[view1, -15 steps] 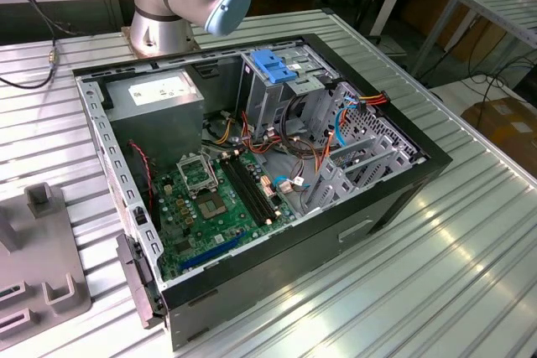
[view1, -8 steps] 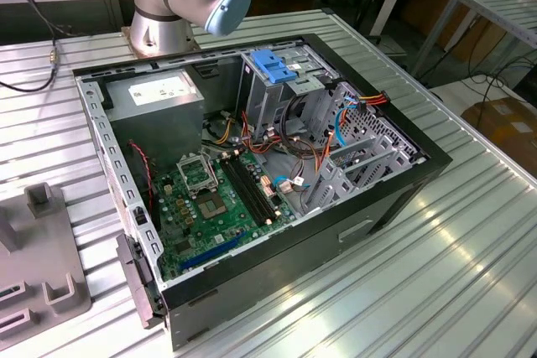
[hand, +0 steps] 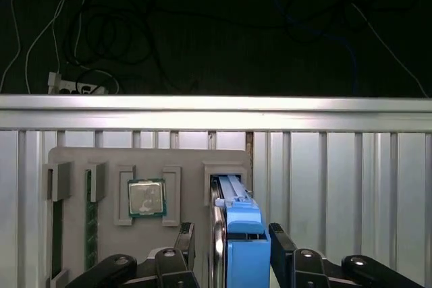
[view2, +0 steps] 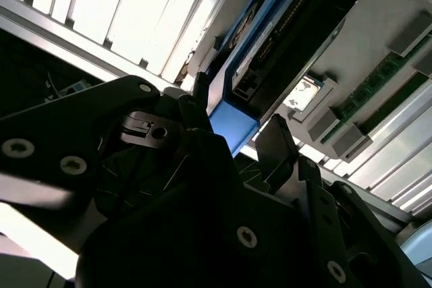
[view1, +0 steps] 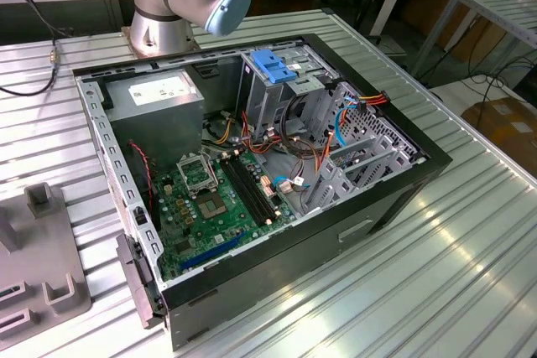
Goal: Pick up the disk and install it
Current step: 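Pick up the disk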
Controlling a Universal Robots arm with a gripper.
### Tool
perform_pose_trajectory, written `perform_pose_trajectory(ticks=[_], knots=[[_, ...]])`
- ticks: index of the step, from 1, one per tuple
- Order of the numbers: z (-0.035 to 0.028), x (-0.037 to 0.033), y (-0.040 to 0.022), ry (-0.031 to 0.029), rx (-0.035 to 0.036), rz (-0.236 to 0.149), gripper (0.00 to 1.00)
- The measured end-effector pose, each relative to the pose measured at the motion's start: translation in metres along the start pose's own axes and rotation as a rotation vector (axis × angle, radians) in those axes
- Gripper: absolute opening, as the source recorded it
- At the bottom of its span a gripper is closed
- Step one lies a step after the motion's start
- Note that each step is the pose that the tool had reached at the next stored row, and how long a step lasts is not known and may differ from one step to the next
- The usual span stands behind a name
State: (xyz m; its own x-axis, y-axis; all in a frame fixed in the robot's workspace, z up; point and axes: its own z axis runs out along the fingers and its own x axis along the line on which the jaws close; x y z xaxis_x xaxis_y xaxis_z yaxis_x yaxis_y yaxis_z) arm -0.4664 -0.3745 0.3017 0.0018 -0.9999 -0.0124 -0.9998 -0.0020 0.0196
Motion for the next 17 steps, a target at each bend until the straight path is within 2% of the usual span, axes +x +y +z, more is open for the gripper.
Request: perform_pose_trajectory(ticks=[3,4,6,17], knots=[[0.0023,0.0,-0.0001,0.0001,-0.0014,0.0,0.56],[0.004,-0.0043,-0.0002,0.0001,-0.0013,0.0,0.56],[0.004,-0.0042,-0.0002,0.0007,-0.0013,0.0,0.37],[0.0041,-0.0042,-0.0002,0.0007,-0.0013,0.0,0.37]])
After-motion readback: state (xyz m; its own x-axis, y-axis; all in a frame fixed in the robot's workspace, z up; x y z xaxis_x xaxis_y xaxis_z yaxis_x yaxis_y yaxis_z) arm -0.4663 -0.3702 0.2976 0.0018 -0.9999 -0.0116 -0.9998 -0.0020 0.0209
